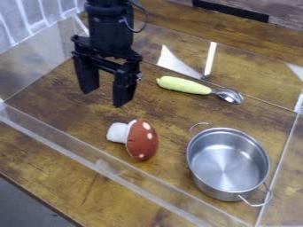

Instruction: Remove the mushroom from the silver pot and put it on the table

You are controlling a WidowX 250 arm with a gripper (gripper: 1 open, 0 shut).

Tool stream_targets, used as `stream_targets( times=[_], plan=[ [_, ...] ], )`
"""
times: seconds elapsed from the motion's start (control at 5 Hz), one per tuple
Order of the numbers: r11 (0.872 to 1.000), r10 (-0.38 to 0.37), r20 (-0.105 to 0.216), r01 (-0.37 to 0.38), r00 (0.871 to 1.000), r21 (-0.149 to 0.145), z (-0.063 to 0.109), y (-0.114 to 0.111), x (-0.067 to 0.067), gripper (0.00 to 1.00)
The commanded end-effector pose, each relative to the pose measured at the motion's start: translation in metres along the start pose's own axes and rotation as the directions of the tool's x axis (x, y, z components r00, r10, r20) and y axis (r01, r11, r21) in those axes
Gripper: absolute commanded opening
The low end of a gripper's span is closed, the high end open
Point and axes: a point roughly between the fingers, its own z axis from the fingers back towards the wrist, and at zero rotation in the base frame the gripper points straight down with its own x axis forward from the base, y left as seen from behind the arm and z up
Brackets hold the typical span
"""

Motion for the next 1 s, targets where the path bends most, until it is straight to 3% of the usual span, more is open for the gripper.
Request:
stream_targets(
  times=[0.0, 0.4, 0.6, 0.8],
  plan=[
    [0.998, -0.063, 0.059, 0.061, 0.996, 0.029, 0.021, -0.005, 0.009, 1.0],
    [0.993, -0.108, 0.084, 0.104, 0.991, 0.046, 0.043, -0.015, 0.009, 1.0],
    [0.999, -0.023, 0.107, 0.02, 0.994, 0.033, 0.058, -0.028, 0.014, 1.0],
    [0.998, 0.06, 0.127, -0.06, 0.99, -0.008, 0.069, -0.042, 0.013, 1.0]
  ],
)
